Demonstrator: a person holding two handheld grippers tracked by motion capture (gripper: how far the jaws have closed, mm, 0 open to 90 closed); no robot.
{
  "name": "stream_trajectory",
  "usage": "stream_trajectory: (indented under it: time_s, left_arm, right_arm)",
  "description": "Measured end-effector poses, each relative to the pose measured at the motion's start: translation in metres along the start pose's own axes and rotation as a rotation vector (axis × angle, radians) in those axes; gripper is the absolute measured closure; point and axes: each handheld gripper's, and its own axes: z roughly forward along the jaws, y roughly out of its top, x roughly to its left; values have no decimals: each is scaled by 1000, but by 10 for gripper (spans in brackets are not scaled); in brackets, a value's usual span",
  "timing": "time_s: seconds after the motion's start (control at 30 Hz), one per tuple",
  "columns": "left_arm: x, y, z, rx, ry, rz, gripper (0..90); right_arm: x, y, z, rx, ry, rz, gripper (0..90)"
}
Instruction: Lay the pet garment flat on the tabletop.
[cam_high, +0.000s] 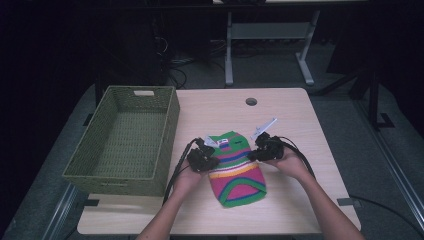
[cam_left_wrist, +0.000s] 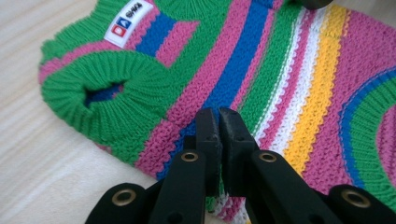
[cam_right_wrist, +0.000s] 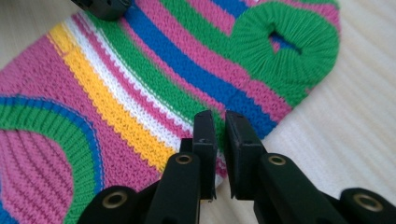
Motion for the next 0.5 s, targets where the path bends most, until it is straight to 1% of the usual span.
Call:
stream_trajectory:
  time_s: [0.03,0.1,0.13,0.17,0.2,0.3,0.4,0.5]
  left_arm:
    - [0,0,0,-4,-3,-7,872]
    - [1,2,2,-7,1,1,871]
    - [1,2,4,-18,1,-7,871]
    - [0,2,4,-19,2,-8,871]
    - [1,3,5,-21,6,-1,871]
    - [0,6,10,-30,23,-1,858]
    - [-1,9,15,-38,30,7,839]
    - [-5,15,20,-35,37,13,823]
  right_arm:
    - [0,-1,1,4,1,1,834]
    - [1,-3,3,17,9,0,846]
    - [1,-3,4,25,9,-5,848]
    - [2,-5,6,24,7,-10,853]
    - [2,-6,6,19,7,-9,855]
    - [2,-10,3,16,18,5,863]
    - [2,-14,1,13,21,4,866]
    - [1,-19,-1,9,23,20,866]
